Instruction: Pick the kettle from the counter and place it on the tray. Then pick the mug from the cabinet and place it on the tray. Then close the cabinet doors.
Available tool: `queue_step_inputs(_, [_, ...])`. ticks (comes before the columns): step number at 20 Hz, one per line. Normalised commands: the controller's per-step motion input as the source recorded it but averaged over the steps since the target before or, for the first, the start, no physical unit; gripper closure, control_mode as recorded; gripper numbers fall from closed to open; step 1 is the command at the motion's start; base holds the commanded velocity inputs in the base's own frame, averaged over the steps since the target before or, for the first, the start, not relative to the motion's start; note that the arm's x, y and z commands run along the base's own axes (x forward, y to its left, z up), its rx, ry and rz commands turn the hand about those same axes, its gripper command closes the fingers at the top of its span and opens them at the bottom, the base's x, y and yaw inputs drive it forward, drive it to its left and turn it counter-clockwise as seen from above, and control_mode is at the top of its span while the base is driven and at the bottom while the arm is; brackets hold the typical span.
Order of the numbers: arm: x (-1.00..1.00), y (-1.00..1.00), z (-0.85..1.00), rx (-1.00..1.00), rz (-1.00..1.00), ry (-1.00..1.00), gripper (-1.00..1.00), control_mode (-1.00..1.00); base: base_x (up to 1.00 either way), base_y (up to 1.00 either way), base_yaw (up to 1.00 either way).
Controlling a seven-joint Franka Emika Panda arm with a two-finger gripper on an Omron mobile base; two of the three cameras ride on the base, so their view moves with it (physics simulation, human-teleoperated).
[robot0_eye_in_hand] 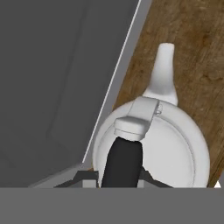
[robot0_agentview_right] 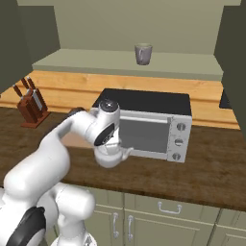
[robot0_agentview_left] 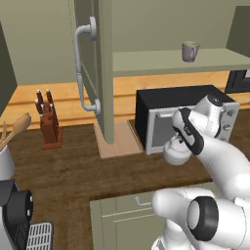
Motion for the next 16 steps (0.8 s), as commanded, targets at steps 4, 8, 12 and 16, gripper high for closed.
queue_step_inputs(4, [-0.30,0.27,0.46,0.00,0.06,-0.10,1.00,-1.00,0.00,0.00,0.00])
queue_step_inputs(8, [-0.22,0.50,0.19,-0.03,0.02,-0.05,1.00,-1.00,0.00,0.00,0.00])
queue_step_inputs(12, [-0.19,0.51,0.08,-0.03,0.00,-0.07,1.00,-1.00,0.00,0.00,0.00])
queue_step_inputs(16, [-0.20,0.58,0.08,-0.04,0.01,-0.07,1.00,-1.00,0.00,0.00,0.00])
